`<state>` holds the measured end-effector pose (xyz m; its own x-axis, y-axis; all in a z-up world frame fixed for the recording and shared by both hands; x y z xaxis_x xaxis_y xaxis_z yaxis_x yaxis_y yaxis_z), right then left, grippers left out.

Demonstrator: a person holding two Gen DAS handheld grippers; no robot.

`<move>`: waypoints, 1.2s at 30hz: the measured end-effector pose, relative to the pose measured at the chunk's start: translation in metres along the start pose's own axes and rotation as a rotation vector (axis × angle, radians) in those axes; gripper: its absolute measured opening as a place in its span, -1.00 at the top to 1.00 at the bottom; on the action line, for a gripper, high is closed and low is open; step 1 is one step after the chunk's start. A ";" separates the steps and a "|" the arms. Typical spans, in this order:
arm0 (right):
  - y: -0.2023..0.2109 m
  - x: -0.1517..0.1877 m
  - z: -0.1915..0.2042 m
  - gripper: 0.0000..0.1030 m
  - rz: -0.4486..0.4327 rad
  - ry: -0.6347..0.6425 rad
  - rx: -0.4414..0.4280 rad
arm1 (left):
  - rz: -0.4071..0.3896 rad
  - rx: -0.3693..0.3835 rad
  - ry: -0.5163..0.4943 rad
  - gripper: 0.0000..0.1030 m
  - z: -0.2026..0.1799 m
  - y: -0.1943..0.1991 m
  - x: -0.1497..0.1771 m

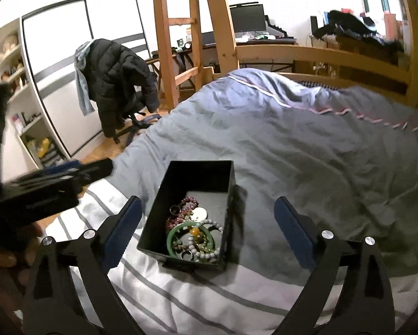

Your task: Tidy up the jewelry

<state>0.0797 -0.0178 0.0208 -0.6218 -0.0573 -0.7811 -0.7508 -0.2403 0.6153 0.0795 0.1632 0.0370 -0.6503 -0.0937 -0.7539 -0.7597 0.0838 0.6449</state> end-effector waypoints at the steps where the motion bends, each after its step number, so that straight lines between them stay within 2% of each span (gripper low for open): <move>1: 0.007 -0.002 0.003 -0.88 -0.005 0.016 0.006 | -0.010 -0.015 -0.009 -0.66 -0.001 0.011 0.000; 5: 0.035 -0.003 0.003 -0.88 -0.016 0.023 0.009 | -0.049 -0.061 -0.036 -0.79 -0.004 0.048 0.004; 10: 0.075 -0.001 -0.007 -0.88 -0.019 -0.005 0.010 | -0.061 -0.115 -0.093 -0.79 -0.016 0.089 0.023; 15: 0.106 0.007 -0.018 -0.88 -0.026 -0.013 0.030 | -0.074 -0.107 -0.078 -0.79 -0.025 0.116 0.042; 24: 0.128 0.028 -0.018 -0.88 -0.022 0.004 0.037 | -0.053 -0.096 -0.055 -0.79 -0.041 0.121 0.064; 36: 0.119 0.037 -0.016 -0.88 0.013 -0.005 0.013 | -0.009 -0.111 -0.052 -0.79 -0.042 0.116 0.073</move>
<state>-0.0293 -0.0637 0.0629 -0.6326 -0.0555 -0.7725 -0.7454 -0.2271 0.6268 -0.0561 0.1240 0.0619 -0.6449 -0.0417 -0.7631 -0.7627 -0.0275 0.6461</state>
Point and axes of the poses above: each gripper's, at about its wrist camera, not at the fingertips, and y roughly against the way its jaws point, z to its left, x to its underside, the point moved 3 cm from there along -y, roughly the way its jaws point, and after that the axes turned 5 degrees about x, right-handed, at the moved point
